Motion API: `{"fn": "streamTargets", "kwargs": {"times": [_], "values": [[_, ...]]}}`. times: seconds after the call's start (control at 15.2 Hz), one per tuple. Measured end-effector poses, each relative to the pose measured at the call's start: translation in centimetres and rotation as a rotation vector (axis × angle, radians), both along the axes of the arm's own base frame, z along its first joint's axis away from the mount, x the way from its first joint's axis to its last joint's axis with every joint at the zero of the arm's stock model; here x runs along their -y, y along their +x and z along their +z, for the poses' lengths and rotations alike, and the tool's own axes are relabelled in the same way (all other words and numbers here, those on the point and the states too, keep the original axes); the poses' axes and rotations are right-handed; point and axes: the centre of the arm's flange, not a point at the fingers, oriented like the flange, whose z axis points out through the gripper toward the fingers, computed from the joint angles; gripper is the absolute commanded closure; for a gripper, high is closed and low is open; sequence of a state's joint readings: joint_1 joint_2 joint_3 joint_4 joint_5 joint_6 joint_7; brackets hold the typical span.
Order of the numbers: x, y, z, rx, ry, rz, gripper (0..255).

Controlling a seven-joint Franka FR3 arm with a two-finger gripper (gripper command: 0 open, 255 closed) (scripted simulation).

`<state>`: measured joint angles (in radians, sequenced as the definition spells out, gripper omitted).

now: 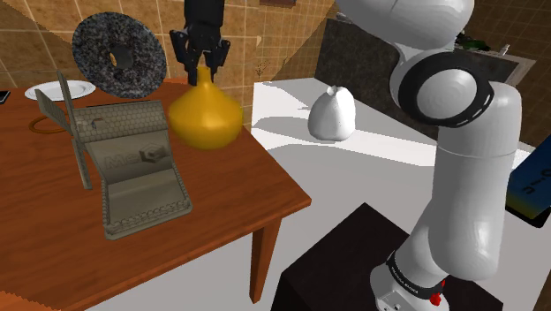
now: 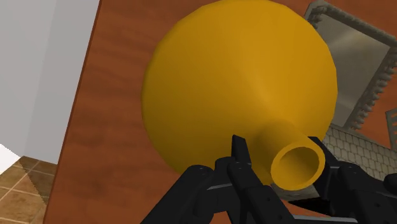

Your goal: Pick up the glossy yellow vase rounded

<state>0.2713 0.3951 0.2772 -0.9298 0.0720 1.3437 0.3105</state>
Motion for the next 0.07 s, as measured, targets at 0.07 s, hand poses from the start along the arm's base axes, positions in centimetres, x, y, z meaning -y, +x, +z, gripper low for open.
{"fn": "streamTargets", "kwargs": {"times": [0.07], "values": [[-0.04, 0.00, 0.34, 0.000, 0.000, 0.000, 255]]}}
